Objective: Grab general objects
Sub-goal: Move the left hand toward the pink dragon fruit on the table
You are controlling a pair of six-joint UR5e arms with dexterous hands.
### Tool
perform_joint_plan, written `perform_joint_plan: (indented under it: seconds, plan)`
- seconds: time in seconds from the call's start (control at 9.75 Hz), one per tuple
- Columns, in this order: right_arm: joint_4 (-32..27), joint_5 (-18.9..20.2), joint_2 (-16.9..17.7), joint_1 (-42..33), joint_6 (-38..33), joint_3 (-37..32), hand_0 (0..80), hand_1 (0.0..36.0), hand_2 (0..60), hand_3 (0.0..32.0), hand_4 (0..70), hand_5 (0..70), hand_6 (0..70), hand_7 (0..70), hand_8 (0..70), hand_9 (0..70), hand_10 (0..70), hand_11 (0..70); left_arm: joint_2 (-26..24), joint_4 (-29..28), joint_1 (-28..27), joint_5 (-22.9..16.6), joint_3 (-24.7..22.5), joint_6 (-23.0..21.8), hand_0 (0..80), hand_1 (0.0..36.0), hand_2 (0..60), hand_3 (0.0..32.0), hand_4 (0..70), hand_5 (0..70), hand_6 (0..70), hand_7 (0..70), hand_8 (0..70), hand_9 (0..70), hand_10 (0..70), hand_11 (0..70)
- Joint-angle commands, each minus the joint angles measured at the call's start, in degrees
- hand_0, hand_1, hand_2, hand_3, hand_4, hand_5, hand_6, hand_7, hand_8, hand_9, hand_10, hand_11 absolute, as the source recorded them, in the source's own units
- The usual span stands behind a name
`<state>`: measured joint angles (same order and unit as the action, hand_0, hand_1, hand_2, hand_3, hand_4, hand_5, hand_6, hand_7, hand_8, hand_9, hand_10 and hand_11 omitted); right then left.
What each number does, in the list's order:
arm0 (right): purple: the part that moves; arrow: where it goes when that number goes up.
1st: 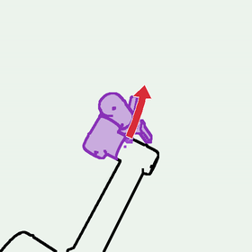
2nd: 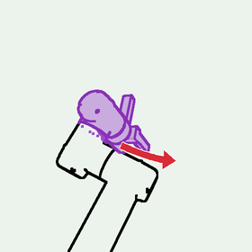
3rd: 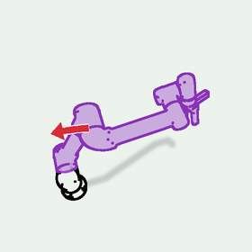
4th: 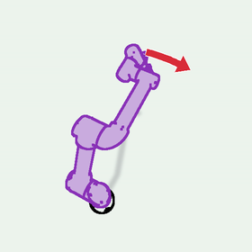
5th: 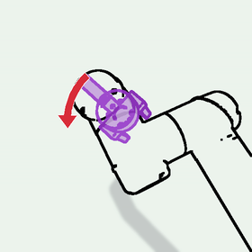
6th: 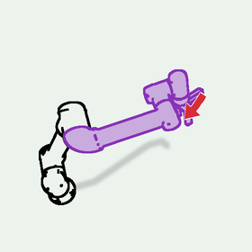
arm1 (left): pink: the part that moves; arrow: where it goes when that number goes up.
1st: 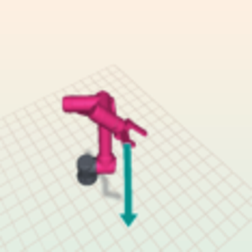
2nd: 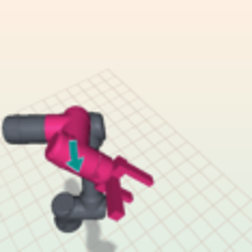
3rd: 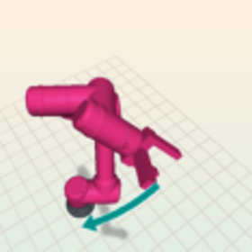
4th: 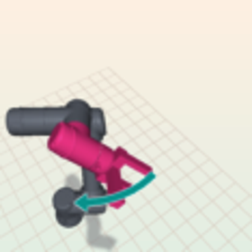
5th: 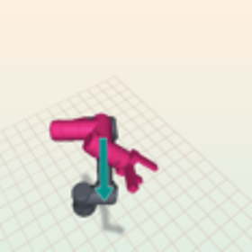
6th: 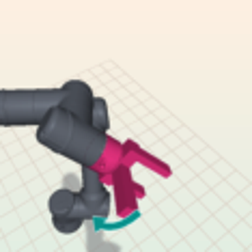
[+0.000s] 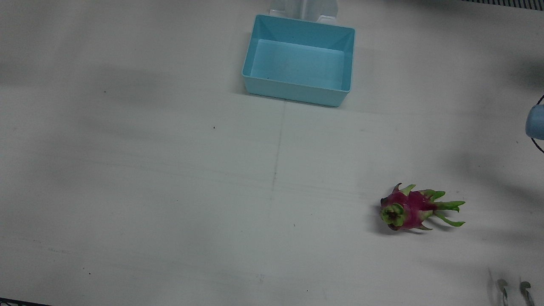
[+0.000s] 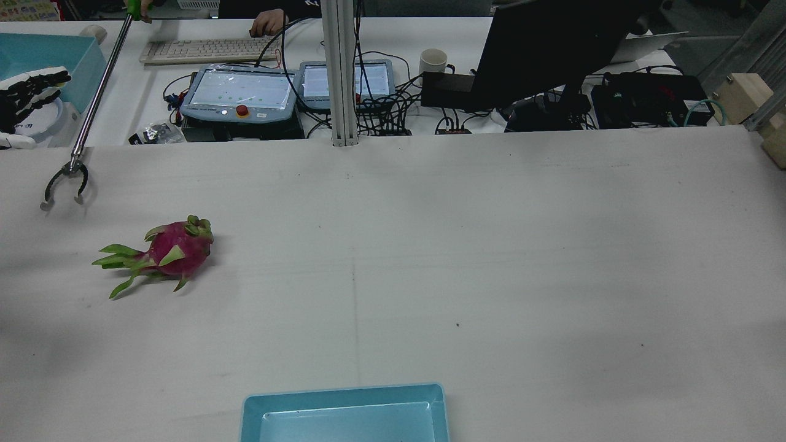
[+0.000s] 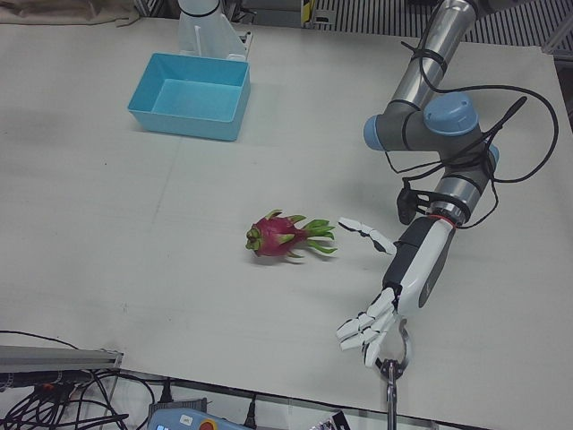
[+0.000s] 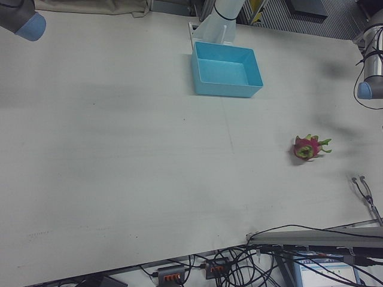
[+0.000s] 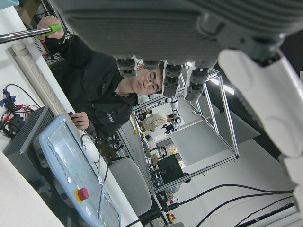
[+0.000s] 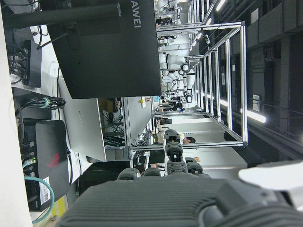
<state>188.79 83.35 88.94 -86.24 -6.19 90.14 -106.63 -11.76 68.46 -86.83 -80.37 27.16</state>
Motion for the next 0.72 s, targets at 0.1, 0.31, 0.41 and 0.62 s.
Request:
perform_joint_plan:
  seconds: [0.1, 0.31, 0.41, 0.62]
  plan:
    - [0.0, 0.0, 0.0, -0.1, 0.0, 0.0, 0.0, 0.0, 0.0, 0.0, 0.0, 0.0, 0.0, 0.0, 0.0, 0.0, 0.0, 0.0, 9.1, 5.1, 0.2, -0.4, -15.1, 16.1, 58.6, 28.0, 17.3, 0.0, 7.5, 9.8, 2.6, 13.7, 0.0, 1.3, 5.5, 10.7]
    - [0.0, 0.1, 0.0, -0.1, 0.0, 0.0, 0.0, 0.0, 0.0, 0.0, 0.0, 0.0, 0.0, 0.0, 0.0, 0.0, 0.0, 0.0, 9.1, 11.6, -0.1, -5.5, -20.0, 24.3, 56.9, 25.5, 15.1, 0.0, 10.0, 10.0, 1.1, 12.0, 0.0, 1.0, 3.1, 7.0]
    - [0.0, 0.1, 0.0, -0.1, 0.0, 0.0, 0.0, 0.0, 0.0, 0.0, 0.0, 0.0, 0.0, 0.0, 0.0, 0.0, 0.0, 0.0, 8.8, 14.0, -0.5, -5.8, -20.9, 29.2, 56.9, 25.0, 12.5, 0.0, 8.3, 10.1, 0.0, 10.7, 0.0, 0.7, 0.2, 1.6]
    - [0.0, 0.1, 0.0, -0.1, 0.0, 0.0, 0.0, 0.0, 0.0, 0.0, 0.0, 0.0, 0.0, 0.0, 0.0, 0.0, 0.0, 0.0, 5.4, 20.0, -7.2, -5.5, -20.5, 36.4, 55.4, 23.6, 11.6, 0.0, 6.5, 10.4, 0.0, 10.2, 0.0, 0.6, 0.0, 0.0]
